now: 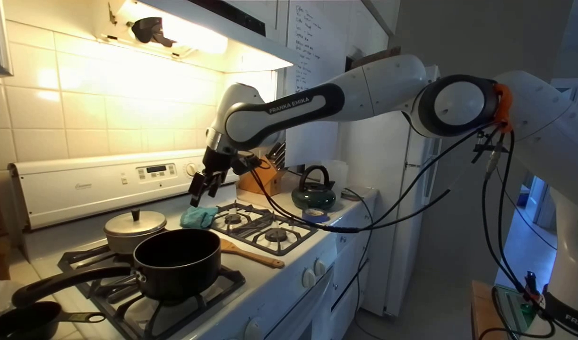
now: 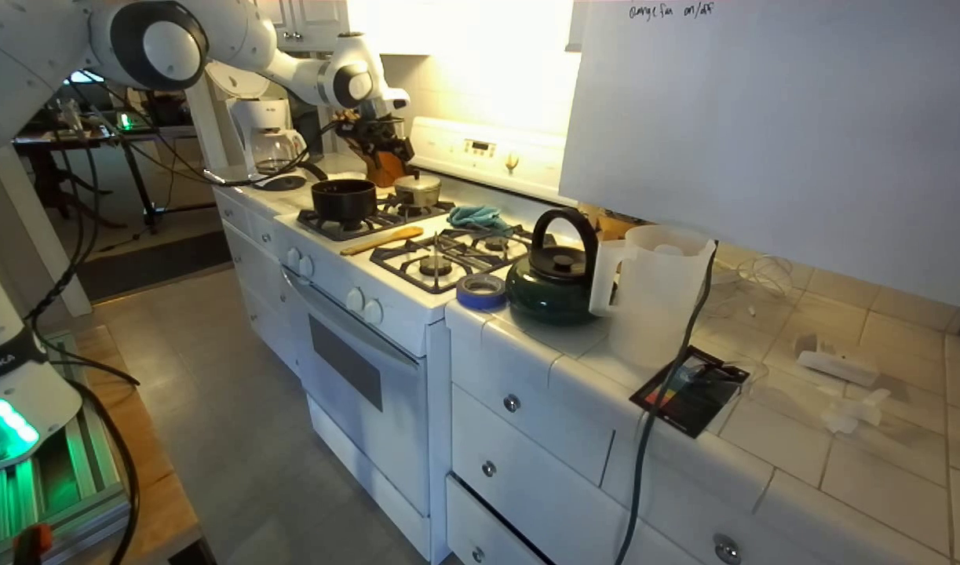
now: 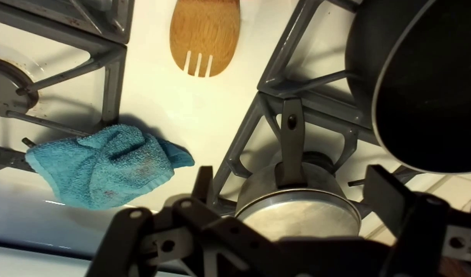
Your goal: Move the pot slightly to the left
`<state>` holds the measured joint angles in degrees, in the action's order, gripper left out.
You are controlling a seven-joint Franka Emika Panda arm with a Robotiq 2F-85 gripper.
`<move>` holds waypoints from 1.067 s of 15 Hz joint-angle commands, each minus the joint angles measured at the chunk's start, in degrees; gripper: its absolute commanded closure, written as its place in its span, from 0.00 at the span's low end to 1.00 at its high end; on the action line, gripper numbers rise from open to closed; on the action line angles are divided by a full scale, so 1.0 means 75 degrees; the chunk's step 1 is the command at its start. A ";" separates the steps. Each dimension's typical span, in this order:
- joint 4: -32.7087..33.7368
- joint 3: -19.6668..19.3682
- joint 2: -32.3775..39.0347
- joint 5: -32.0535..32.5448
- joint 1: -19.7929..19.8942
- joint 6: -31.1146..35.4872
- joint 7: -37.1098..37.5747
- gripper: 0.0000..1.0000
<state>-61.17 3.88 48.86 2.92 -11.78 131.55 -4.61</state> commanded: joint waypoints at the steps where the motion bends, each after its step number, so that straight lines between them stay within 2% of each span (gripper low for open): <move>1: 0.0087 -0.0015 0.0145 0.0158 -0.0013 0.0201 -0.0042 0.00; 6: 0.0391 0.0086 0.0827 0.0121 0.0039 0.1457 -0.0397 0.00; 8: 0.0710 0.0170 0.1218 0.0099 0.0054 0.1671 -0.0621 0.00; 16: 0.2659 0.0580 0.2630 0.0017 -0.0006 0.1368 -0.1621 0.00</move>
<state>-49.71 6.90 63.13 2.92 -11.77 144.05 -14.05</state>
